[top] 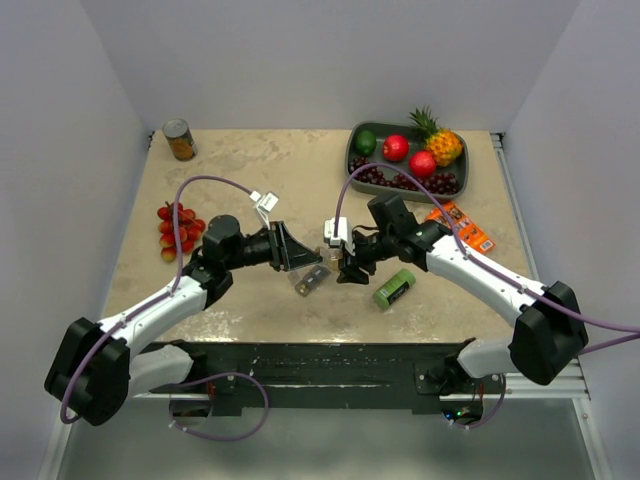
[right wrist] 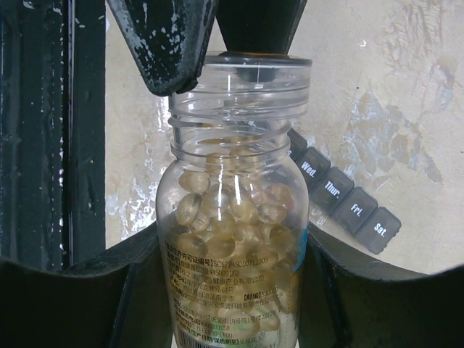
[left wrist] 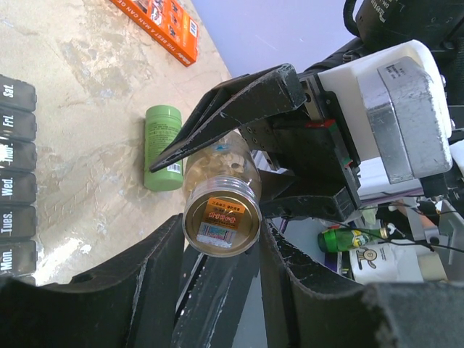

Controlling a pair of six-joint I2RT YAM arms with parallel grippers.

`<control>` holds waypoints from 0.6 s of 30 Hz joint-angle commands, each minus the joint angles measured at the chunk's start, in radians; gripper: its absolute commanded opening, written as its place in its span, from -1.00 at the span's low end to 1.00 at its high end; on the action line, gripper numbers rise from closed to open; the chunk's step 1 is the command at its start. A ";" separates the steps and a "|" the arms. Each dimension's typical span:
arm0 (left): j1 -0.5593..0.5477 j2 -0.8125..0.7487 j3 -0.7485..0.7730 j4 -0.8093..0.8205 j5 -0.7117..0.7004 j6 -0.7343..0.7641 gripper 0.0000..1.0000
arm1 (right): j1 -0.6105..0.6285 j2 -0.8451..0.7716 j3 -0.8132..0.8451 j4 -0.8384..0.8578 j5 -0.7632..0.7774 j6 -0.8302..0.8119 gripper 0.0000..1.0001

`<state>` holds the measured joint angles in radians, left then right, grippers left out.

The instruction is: Sort the pills into containers

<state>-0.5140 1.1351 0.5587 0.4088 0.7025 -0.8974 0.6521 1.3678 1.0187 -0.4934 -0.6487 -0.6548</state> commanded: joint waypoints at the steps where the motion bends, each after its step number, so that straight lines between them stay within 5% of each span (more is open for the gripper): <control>1: -0.011 0.017 0.021 -0.001 0.015 0.029 -0.86 | 0.003 -0.033 0.044 0.056 -0.046 0.000 -0.95; 18: -0.035 0.037 -0.002 0.073 0.057 -0.012 -0.88 | -0.012 -0.030 0.041 0.078 -0.152 0.049 -0.95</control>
<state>-0.5243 1.1534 0.5583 0.4442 0.7376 -0.9062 0.6445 1.3678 1.0187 -0.4877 -0.6964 -0.6380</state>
